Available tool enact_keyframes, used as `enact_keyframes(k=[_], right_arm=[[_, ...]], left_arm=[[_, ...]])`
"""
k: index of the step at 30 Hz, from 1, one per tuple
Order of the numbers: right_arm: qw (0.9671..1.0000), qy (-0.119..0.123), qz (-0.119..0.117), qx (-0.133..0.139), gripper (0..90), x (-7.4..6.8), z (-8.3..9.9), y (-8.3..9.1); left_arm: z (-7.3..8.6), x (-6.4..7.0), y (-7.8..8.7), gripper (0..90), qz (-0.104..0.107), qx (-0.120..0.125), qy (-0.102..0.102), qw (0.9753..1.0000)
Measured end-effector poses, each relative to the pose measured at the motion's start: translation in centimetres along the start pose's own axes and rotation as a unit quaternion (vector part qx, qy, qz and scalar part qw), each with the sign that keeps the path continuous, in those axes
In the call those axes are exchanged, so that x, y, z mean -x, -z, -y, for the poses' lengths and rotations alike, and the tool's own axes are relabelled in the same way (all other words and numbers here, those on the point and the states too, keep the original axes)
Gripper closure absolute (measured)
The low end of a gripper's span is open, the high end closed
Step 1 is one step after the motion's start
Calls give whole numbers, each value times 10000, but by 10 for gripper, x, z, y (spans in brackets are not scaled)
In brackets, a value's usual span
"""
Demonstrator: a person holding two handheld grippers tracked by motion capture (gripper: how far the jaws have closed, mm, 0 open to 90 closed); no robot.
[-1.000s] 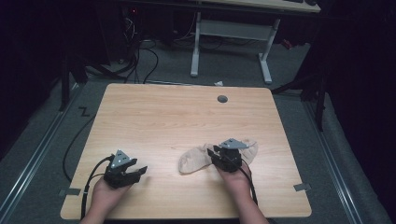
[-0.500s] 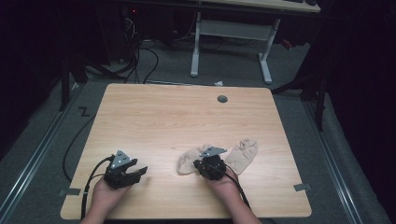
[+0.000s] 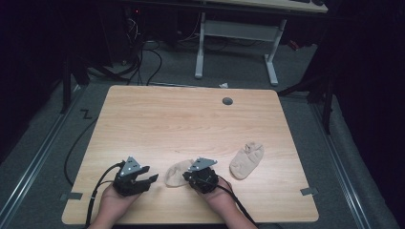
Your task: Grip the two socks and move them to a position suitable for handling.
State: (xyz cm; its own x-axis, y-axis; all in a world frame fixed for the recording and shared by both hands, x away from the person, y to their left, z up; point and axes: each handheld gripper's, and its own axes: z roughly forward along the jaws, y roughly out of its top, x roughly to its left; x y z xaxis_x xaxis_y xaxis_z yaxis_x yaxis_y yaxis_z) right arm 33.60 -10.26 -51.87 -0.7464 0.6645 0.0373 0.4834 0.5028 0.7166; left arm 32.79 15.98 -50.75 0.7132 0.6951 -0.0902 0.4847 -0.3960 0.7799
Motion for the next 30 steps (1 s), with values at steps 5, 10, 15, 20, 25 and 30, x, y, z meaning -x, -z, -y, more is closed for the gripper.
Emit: enact_keyframes(k=[5, 10, 15, 20, 25, 30], right_arm=[[9964, -135, 706, 439, 885, 21, -1, 33], [9944, -431, 948, 196, 894, 43, 16, 35], [9944, -476, 945, -62, 894, 49, 21, 25], [9952, -398, 879, -179, 894, 47, 23, 19], [9969, -233, 725, -198, 893, 35, 22, 18], [9984, -67, 528, -195, 892, 25, 21, 16]], left_arm=[[-8, 22, -7, 648, 264, 75, -257, 9993], [-18, 37, -26, 756, 86, 65, -484, 9988], [-10, 31, -43, 786, -90, -462, -472, 9978], [-7, 28, -42, 789, -117, -536, -525, 9971], [-3, 22, -34, 785, -144, -590, -536, 9967], [2, 11, -25, 779, -93, -659, -411, 9969]])
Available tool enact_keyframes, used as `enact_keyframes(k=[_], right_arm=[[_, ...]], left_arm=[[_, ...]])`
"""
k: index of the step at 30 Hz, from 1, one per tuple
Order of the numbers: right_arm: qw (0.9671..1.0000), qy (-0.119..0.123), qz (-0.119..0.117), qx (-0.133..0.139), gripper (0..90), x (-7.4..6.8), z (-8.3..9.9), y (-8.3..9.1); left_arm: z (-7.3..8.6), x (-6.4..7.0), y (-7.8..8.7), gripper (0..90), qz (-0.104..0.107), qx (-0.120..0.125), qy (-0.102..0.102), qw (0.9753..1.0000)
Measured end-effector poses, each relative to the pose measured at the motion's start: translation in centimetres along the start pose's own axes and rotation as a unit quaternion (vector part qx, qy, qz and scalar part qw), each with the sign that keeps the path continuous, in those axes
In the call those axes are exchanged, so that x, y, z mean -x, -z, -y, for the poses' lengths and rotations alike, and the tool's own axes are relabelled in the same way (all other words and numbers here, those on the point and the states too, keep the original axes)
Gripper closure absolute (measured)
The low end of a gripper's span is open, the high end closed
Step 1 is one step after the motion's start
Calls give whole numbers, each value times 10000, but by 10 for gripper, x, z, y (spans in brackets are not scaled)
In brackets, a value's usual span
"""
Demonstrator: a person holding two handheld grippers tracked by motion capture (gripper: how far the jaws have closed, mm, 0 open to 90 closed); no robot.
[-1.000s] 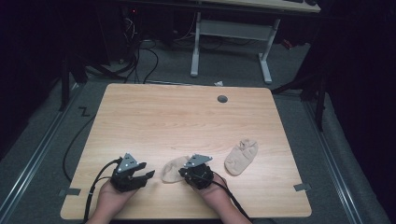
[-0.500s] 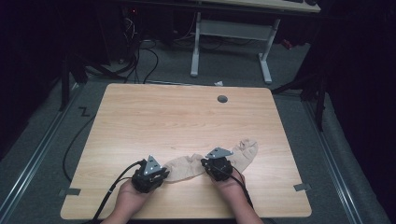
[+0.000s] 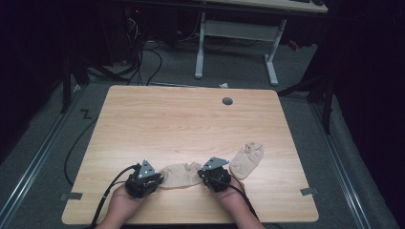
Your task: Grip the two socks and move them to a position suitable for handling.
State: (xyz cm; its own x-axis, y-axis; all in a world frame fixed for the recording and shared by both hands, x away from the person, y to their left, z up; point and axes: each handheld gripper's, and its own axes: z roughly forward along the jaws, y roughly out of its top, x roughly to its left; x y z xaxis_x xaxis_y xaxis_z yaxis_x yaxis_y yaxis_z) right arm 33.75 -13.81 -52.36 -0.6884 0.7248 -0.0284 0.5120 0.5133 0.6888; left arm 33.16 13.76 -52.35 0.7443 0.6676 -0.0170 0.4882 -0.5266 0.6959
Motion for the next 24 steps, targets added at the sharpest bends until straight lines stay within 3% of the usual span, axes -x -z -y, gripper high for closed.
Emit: enact_keyframes(k=[4, 12, 20, 24], right_arm=[[9999, 19, -115, -14, 891, -5, -1, 0], [9994, 141, -329, -20, 888, -19, 3, 4], [9988, 247, -410, -45, 879, -29, 9, 12], [9989, 247, -385, 129, 861, -30, 8, 18]], left_arm=[[5, -5, 6, 774, 28, -33, 81, 10000], [13, -4, 17, 766, 162, -173, 11, 9997], [15, -1, 19, 725, 324, -192, -90, 9993], [13, 0, 21, 679, 323, -86, -115, 9994]])
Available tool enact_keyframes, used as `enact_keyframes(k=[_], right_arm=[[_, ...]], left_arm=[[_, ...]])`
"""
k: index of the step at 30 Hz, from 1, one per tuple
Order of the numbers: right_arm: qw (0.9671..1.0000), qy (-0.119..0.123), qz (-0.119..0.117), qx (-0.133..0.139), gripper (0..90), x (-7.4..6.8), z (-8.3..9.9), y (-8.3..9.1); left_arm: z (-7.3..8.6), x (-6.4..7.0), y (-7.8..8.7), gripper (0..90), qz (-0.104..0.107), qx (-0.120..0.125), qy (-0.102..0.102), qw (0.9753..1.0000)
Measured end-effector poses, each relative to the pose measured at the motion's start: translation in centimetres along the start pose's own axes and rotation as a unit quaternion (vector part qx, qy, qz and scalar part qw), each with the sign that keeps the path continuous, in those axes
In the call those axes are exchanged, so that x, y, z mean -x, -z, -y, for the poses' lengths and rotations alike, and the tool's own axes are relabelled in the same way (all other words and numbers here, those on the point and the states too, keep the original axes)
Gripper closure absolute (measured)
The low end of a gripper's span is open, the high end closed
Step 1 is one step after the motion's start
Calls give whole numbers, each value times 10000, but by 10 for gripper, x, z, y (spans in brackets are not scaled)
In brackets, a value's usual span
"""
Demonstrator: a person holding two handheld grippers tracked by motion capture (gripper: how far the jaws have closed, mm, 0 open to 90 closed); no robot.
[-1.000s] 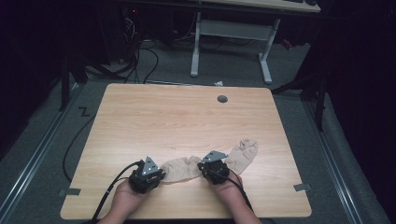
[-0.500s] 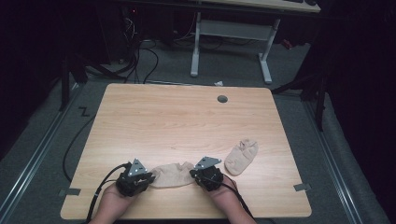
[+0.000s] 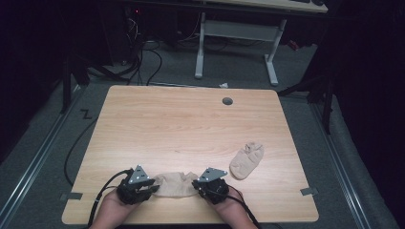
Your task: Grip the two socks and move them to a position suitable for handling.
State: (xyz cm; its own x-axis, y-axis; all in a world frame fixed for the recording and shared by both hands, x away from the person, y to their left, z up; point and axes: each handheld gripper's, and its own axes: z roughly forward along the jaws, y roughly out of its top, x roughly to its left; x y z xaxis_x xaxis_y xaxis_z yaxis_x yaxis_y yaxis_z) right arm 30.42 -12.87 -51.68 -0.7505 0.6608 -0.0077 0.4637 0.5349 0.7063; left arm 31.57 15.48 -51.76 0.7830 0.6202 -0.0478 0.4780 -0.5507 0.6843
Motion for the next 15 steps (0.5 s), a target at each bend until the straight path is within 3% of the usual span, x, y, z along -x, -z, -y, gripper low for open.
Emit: enact_keyframes(k=[3, 7, 12, 15], right_arm=[[10000, -47, 18, 86, 857, 3, -1, 2], [9997, -167, 116, 151, 844, 11, 0, 7], [9991, -271, 204, 254, 838, 20, 2, 12], [9988, -306, 259, 272, 823, 25, 3, 13]], left_arm=[[-1, 0, 5, 665, -49, 207, 16, 9998], [-3, -5, 18, 636, -127, 546, 185, 9983], [10, -14, 40, 584, -503, 700, 220, 9960], [17, -26, 47, 584, -589, 811, 596, 9932]])
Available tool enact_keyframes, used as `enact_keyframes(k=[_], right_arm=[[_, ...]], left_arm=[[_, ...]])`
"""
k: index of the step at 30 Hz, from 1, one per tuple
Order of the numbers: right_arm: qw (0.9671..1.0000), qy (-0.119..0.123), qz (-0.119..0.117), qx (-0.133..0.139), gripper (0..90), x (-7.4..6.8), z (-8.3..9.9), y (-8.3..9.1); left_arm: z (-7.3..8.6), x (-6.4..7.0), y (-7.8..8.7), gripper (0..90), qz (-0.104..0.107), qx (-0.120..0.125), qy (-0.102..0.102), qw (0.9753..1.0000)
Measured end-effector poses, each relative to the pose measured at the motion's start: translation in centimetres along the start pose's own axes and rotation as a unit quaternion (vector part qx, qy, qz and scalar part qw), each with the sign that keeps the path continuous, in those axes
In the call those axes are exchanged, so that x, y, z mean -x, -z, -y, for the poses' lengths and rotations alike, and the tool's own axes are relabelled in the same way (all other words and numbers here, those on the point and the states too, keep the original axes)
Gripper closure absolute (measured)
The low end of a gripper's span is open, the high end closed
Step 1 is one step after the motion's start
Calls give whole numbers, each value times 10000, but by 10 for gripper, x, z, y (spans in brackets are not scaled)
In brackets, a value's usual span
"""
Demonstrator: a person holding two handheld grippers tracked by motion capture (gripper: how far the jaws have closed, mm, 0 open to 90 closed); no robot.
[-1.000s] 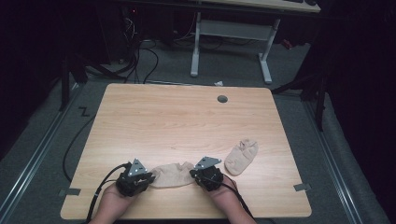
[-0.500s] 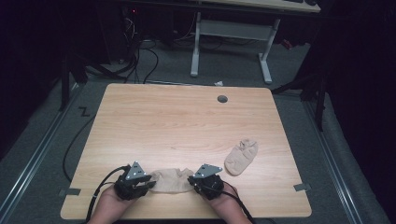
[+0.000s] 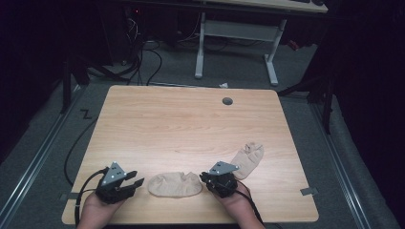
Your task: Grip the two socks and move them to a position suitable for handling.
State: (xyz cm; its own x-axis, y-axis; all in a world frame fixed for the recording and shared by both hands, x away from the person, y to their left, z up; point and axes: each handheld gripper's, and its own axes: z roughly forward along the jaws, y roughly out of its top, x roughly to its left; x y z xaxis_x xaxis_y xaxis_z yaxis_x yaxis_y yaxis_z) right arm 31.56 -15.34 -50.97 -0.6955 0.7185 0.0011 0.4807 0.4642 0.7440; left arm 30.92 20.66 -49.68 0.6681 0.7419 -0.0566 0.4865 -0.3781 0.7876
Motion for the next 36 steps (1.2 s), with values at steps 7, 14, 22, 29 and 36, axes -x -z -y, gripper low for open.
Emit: enact_keyframes(k=[7, 14, 22, 29, 36], right_arm=[[9988, -328, 348, 138, 763, 19, 1, 6], [9957, -593, 662, 274, 709, 49, -15, 9], [9886, -949, 1125, 315, 702, 85, -1, 29], [9820, -1133, 1511, 104, 692, 101, 22, 42], [9807, -1399, 1367, -49, 886, 103, 42, 55]], left_arm=[[1, -15, 0, 534, -398, 131, 164, 9990], [1, -16, -4, 510, -380, 91, 156, 9991], [0, -11, -7, 509, -314, 33, 20, 9995], [-1, -7, -6, 510, -296, 70, -40, 9995], [-1, -6, -7, 523, -278, 64, -65, 9996]])
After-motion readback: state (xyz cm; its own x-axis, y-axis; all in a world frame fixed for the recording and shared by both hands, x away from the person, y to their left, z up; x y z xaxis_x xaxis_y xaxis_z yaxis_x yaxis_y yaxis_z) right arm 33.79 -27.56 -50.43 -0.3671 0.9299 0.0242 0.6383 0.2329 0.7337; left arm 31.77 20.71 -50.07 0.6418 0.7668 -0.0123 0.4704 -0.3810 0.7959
